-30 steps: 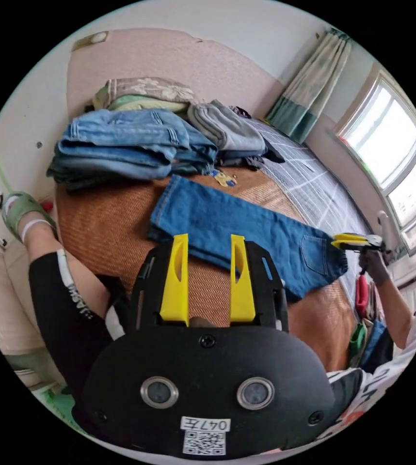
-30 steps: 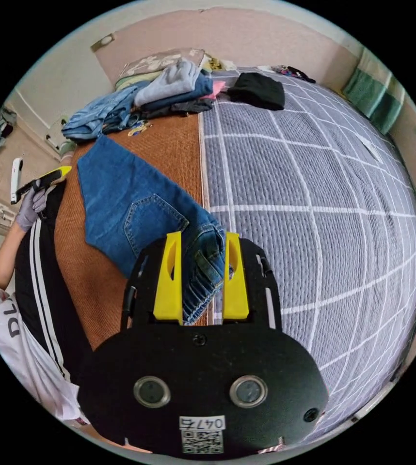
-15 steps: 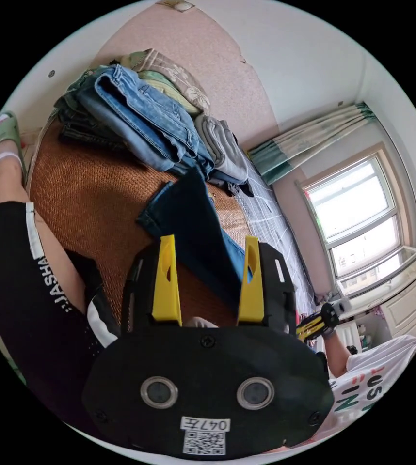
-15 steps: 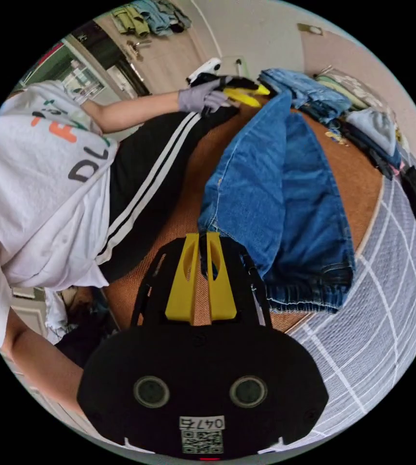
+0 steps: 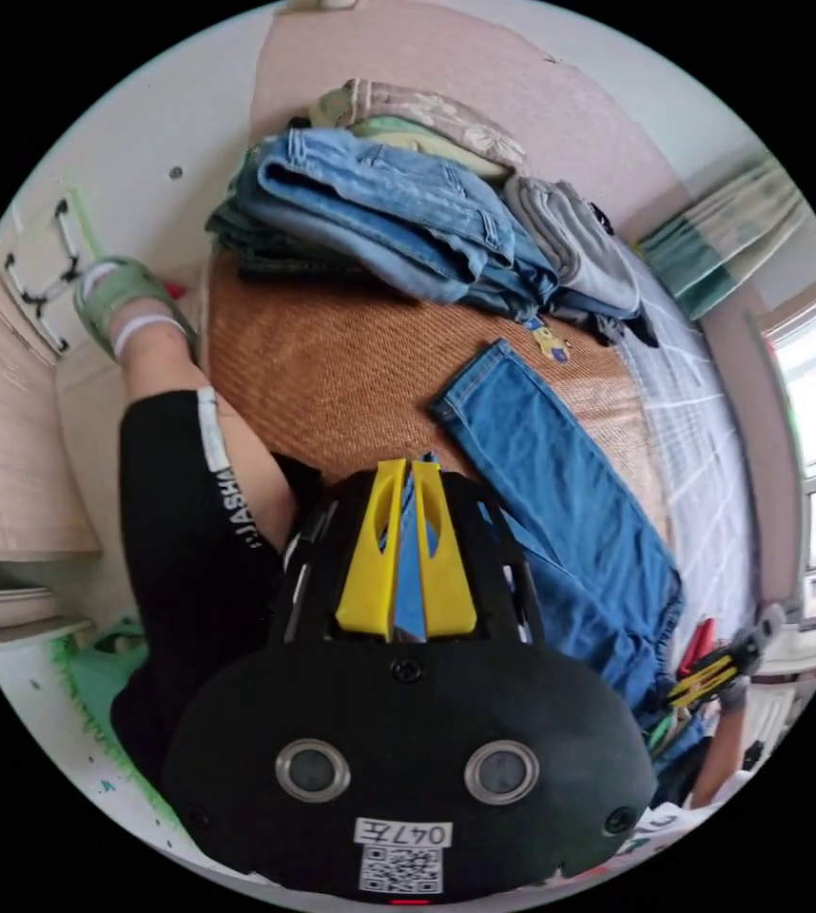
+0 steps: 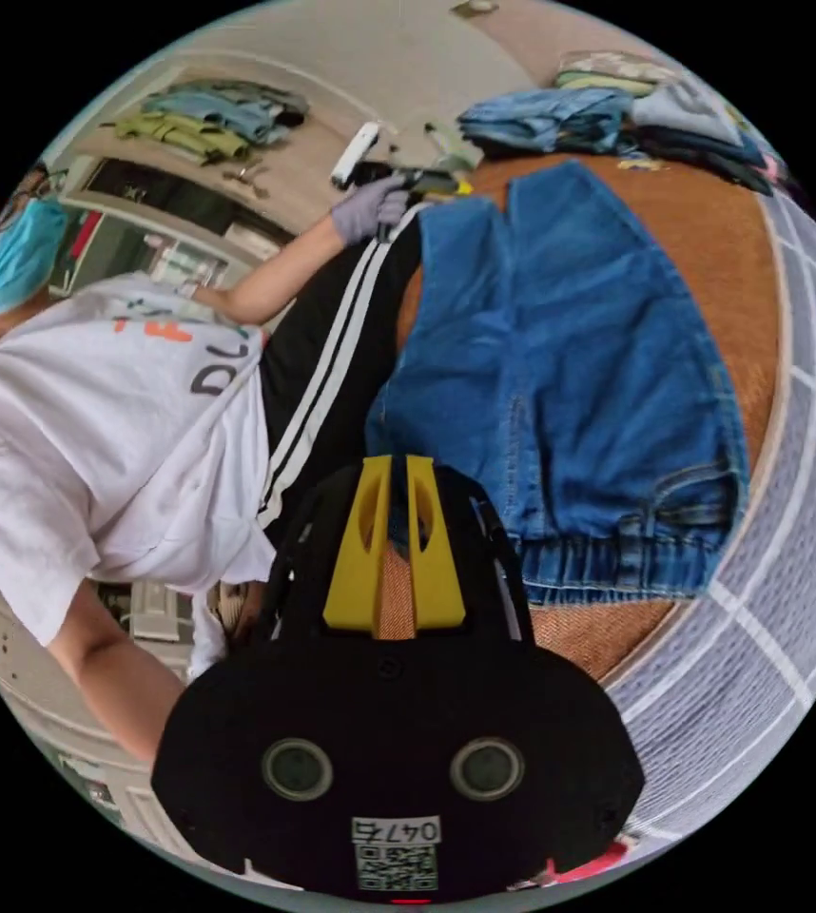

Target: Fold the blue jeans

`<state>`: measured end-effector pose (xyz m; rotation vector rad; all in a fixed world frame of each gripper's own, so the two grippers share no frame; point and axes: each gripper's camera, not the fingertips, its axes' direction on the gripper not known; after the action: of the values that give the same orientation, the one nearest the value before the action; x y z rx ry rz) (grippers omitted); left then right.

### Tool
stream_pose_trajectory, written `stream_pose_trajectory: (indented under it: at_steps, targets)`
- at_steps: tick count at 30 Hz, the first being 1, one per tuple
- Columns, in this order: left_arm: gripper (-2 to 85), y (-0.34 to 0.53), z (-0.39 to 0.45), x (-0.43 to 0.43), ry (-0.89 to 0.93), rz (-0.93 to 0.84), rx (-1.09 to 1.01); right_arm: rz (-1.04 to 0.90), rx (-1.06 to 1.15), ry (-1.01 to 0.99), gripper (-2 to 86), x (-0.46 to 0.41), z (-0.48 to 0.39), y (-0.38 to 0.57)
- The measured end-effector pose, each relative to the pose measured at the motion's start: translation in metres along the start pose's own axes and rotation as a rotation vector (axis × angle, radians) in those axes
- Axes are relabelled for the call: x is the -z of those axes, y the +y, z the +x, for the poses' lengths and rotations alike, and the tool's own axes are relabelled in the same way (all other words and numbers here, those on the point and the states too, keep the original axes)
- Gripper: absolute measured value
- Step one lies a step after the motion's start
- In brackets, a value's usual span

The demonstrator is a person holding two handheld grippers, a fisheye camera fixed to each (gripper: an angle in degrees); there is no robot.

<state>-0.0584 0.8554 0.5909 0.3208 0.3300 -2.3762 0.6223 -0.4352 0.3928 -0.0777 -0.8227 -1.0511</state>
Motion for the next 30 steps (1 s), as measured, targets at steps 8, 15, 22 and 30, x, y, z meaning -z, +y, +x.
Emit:
stream_pose_trajectory:
  at_steps: [8, 15, 22, 30]
  targets:
    - [0.8, -0.033, 0.131, -0.040, 0.250, -0.097, -0.394, 0.067, -0.409, 0.490, -1.1, 0.016, 0.030, 0.009]
    - [-0.1, -0.059, 0.214, -0.139, 0.080, -0.229, -0.420, -0.196, -0.326, 0.840, -0.9, -0.024, 0.018, -0.050]
    - [-0.4, -0.113, 0.268, -0.178, 0.099, -0.167, -0.372, 0.024, -0.531, 1.001, -1.0, 0.019, 0.062, -0.070]
    - [0.1, -0.111, 0.323, -0.155, 0.297, -0.266, -0.520, 0.254, -0.487, 0.797, -0.8, 0.050, 0.004, -0.030]
